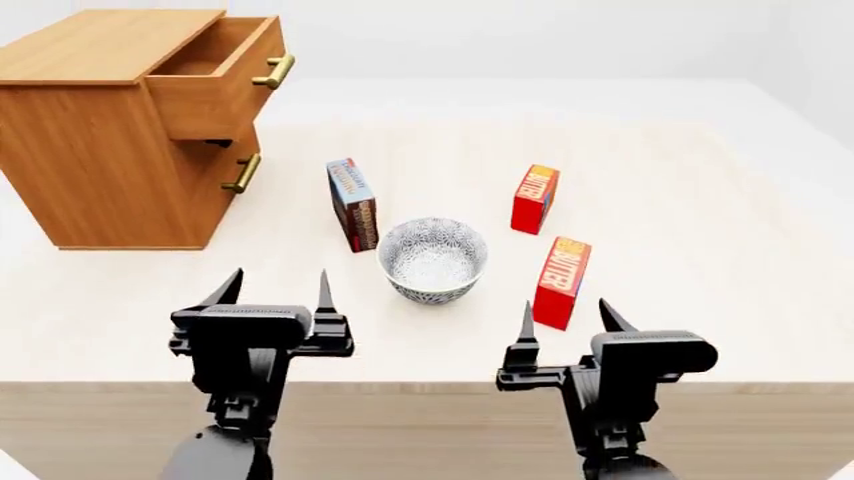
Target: Put the butter at the front in the top drawer of the cabinet and close it.
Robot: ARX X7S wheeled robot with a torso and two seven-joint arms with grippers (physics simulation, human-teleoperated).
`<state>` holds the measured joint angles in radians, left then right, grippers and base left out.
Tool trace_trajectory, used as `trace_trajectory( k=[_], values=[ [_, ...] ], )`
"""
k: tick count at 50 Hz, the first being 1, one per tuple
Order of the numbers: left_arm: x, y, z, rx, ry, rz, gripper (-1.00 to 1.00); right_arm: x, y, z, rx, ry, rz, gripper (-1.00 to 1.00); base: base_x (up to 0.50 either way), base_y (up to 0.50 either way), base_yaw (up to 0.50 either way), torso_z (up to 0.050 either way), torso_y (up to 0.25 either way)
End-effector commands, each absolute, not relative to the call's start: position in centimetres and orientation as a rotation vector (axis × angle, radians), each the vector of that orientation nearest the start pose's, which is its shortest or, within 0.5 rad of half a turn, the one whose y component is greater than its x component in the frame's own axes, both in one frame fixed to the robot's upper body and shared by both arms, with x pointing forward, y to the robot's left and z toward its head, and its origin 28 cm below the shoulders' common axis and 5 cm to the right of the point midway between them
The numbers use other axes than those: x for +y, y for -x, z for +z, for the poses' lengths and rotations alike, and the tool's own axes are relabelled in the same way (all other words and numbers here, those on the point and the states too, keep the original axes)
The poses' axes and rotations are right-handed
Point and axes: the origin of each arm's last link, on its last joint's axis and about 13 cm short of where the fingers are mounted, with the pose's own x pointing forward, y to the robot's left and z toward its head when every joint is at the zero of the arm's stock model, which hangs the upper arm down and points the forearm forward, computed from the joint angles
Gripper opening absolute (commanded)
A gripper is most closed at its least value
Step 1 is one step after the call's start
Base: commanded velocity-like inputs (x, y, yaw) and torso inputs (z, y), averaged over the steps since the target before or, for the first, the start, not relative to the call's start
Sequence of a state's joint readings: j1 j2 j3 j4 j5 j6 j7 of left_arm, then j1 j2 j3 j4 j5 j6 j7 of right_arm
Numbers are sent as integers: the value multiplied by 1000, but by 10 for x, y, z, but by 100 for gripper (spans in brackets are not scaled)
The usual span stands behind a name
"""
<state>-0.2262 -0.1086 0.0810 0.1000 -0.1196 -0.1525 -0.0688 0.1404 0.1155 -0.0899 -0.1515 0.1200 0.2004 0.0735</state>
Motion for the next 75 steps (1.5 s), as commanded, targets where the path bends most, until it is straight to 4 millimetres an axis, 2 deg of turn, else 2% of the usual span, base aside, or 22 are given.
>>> trace_trajectory(
  k=[1, 8, 19, 46, 60, 75],
  values=[
    [214, -279, 117, -237, 8, -20, 100, -103, -256, 96, -146, 23, 40, 100, 0, 0, 0, 50, 0],
    [213, -268, 131, -253, 36, 20, 100, -104, -247, 105, -164, 41, 33, 100, 0, 0, 0, 25, 0],
    [213, -252, 138, -269, 40, 23, 100, -104, -240, 108, -210, 20, 27, 100, 113, 0, 0, 0, 0],
    [215, -252, 144, -289, 52, 5, 100, -103, -242, 112, -223, 6, 22, 100, 482, 129, 0, 0, 0],
    [215, -249, 155, -388, 54, -9, 100, -101, -244, 115, -230, 1, 23, 100, 500, 8, 0, 0, 1],
    [214, -247, 156, -397, 60, -11, 100, -104, -239, 116, -223, -1, 26, 100, 449, 0, 0, 0, 0]
  ],
)
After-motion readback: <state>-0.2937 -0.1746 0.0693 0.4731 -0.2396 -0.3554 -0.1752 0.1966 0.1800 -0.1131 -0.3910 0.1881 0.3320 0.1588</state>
